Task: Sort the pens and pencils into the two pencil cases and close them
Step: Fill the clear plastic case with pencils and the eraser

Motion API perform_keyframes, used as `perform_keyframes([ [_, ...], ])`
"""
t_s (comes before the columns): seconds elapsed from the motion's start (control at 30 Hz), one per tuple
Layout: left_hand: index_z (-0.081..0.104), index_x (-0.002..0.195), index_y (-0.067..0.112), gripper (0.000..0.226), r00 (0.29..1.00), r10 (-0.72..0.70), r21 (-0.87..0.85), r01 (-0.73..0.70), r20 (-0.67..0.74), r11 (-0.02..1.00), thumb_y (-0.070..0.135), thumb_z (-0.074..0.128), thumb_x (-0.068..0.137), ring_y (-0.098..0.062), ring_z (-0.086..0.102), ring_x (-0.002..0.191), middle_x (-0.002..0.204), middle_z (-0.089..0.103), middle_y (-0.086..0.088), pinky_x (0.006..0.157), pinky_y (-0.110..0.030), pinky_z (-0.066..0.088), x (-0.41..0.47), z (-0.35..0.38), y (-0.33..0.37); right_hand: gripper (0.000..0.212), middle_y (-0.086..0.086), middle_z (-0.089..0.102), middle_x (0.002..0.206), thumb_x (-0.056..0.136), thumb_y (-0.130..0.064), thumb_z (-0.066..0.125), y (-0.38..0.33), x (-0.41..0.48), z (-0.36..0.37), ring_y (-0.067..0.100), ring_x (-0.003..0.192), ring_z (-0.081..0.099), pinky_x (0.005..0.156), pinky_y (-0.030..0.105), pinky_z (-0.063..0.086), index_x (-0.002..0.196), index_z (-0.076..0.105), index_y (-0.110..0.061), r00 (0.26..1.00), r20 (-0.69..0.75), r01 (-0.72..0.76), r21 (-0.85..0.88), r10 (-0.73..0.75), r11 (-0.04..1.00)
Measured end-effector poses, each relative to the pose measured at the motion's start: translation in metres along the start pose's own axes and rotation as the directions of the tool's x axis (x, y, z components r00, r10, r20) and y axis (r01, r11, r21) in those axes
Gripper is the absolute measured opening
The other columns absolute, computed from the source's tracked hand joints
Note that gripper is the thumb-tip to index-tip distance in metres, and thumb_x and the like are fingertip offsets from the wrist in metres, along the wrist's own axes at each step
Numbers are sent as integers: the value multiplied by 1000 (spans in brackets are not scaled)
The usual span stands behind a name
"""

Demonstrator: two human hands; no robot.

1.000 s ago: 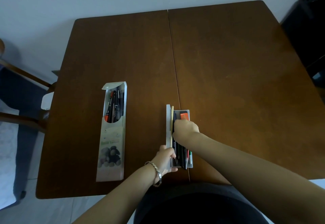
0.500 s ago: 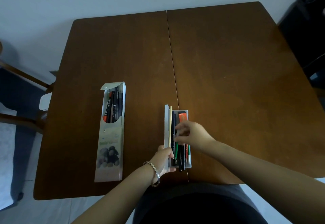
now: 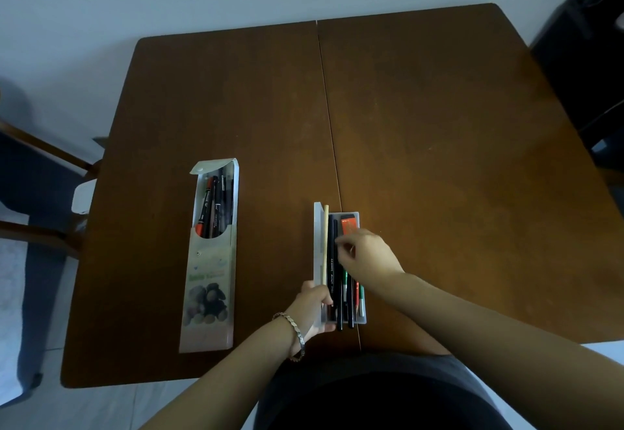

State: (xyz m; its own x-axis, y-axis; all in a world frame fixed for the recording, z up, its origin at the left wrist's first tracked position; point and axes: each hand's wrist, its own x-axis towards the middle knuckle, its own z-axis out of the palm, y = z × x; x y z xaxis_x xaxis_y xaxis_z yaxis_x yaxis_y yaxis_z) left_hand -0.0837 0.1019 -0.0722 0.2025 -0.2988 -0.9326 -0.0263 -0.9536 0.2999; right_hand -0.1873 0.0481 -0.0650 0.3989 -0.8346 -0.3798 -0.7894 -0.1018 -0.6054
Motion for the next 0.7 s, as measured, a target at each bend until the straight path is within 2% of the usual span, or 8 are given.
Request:
perform_keyframes([
  [0.1, 38, 115, 6, 30, 993, -16, -321, 54, 120, 945, -9, 32, 89, -32, 38, 114, 116, 28, 3, 96, -43, 40, -19, -5, -7, 23, 12, 65, 89, 96, -19, 42, -16, 24, 3, 26, 80, 67, 62, 32, 53, 92, 62, -7, 965, 66, -255, 31, 253, 966],
  [0.17, 46, 100, 4, 22, 988, -22, -419, 84, 151, 904, -8, 31, 89, -31, 37, 121, 122, 30, 1, 93, -46, 41, -27, -10, -10, 25, 13, 64, 86, 96, -16, 42, -20, 35, 7, 29, 85, 68, 54, 30, 49, 73, 50, -9, 930, 108, -356, 28, 351, 934],
  [0.33, 31, 140, -5, 54, 988, -4, -442, 73, 155, 894, -6, 34, 86, -29, 31, 125, 156, 8, -1, 87, -46, 45, -22, -16, -10, 24, 15, 70, 100, 87, -4, 57, -23, 47, 18, 30, 93, 68, 82, 37, 57, 68, 43, -8, 883, 157, -446, -10, 442, 895],
  [0.43, 53, 90, -7, 20, 983, -16, -430, 95, 184, 898, -7, 33, 85, -28, 33, 112, 153, 16, -8, 88, -46, 44, -32, -16, -9, 4, 14, 73, 87, 84, -5, 62, -18, 52, 15, 27, 83, 71, 85, 40, 57, 82, 60, -2, 862, 209, -480, 42, 463, 876],
  [0.5, 40, 65, 3, 25, 981, -52, -443, 131, 186, 887, -7, 33, 86, -27, 34, 112, 151, 17, -10, 88, -46, 44, -36, -17, -7, 14, 8, 70, 65, 89, -7, 55, -14, 53, 13, 18, 63, 69, 84, 38, 57, 78, 63, -1, 857, 228, -496, 124, 462, 859],
  [0.57, 53, 91, -9, 20, 980, -64, -446, 144, 189, 884, -8, 34, 86, -31, 31, 126, 152, 16, -10, 88, -46, 46, -33, -18, -6, 24, 4, 64, 53, 91, -7, 48, -14, 52, 11, 12, 50, 64, 83, 36, 58, 72, 62, -2, 862, 228, -494, 169, 453, 853],
  [0.63, 30, 139, -9, 53, 986, -73, -414, 130, 151, 901, -9, 35, 86, -34, 23, 135, 150, 17, -9, 94, -47, 45, -25, -17, -7, 25, 5, 65, 52, 92, -6, 43, -17, 49, 9, 12, 49, 64, 81, 37, 59, 79, 63, 1, 871, 216, -482, 195, 442, 854],
  [0.7, 28, 140, -7, 55, 986, -74, -413, 130, 148, 902, -11, 35, 86, -34, 24, 134, 146, 20, -11, 101, -49, 41, -26, -18, -5, 26, 10, 72, 71, 93, -8, 39, -18, 46, 6, 18, 62, 70, 80, 39, 59, 98, 63, 0, 890, 196, -443, 160, 412, 882],
])
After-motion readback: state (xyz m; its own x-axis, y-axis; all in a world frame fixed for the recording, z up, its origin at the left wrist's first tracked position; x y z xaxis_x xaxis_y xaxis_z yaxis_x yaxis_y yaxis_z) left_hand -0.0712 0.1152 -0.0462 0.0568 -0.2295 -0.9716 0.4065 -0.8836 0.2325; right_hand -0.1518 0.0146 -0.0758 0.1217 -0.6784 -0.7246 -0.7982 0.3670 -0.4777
